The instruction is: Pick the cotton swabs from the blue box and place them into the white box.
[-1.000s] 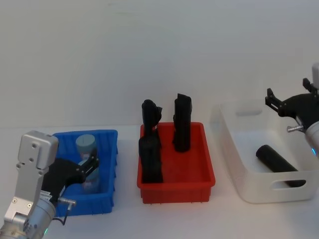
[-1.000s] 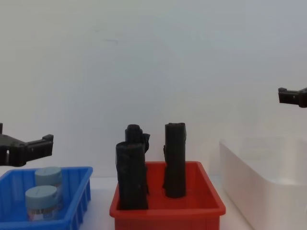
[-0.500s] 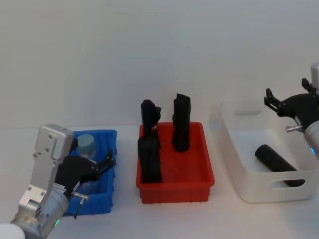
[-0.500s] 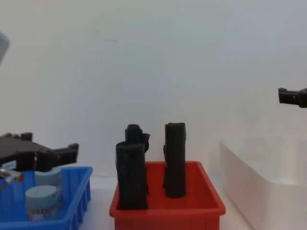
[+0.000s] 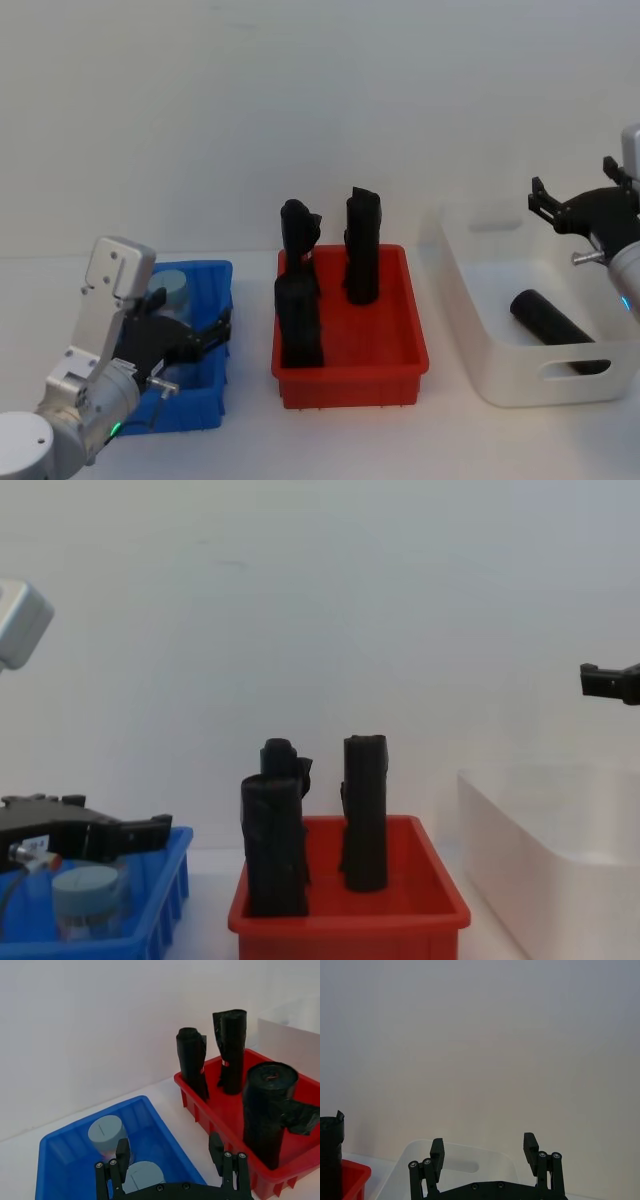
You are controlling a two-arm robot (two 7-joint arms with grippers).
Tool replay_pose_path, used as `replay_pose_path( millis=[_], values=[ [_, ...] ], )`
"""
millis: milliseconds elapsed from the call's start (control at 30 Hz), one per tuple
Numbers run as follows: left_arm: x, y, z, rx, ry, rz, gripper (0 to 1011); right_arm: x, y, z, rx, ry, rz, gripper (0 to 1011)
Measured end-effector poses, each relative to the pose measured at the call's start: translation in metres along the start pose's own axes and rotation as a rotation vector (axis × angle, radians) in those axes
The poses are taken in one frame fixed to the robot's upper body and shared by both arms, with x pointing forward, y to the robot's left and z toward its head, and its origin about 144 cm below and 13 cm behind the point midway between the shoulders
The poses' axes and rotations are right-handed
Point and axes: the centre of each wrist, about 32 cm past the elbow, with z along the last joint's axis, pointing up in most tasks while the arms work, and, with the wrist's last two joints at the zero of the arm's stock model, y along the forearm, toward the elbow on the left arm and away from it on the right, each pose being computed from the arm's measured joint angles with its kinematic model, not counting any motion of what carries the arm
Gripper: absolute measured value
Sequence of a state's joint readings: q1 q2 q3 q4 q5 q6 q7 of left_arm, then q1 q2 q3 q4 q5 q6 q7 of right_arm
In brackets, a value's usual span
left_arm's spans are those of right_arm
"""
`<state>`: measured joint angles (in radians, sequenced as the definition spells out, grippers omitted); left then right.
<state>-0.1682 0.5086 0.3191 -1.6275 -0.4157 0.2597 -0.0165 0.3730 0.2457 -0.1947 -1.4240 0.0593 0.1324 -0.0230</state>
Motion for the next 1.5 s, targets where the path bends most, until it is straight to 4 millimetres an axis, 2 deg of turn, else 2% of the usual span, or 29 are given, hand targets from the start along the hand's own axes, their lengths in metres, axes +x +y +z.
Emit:
replay_pose_path(
  millis=[533,1500],
  values=[
    [0.016,-0.003,-0.015,0.048,0.034,0.031,1003,0.000,0.000,0.000,0.000,0.000,0.000,1001],
    [0.030,-0.017,-0.035,0.091,0.086,0.034,1003,0.000,0.000,0.000,0.000,0.000,0.000,1002]
  ],
)
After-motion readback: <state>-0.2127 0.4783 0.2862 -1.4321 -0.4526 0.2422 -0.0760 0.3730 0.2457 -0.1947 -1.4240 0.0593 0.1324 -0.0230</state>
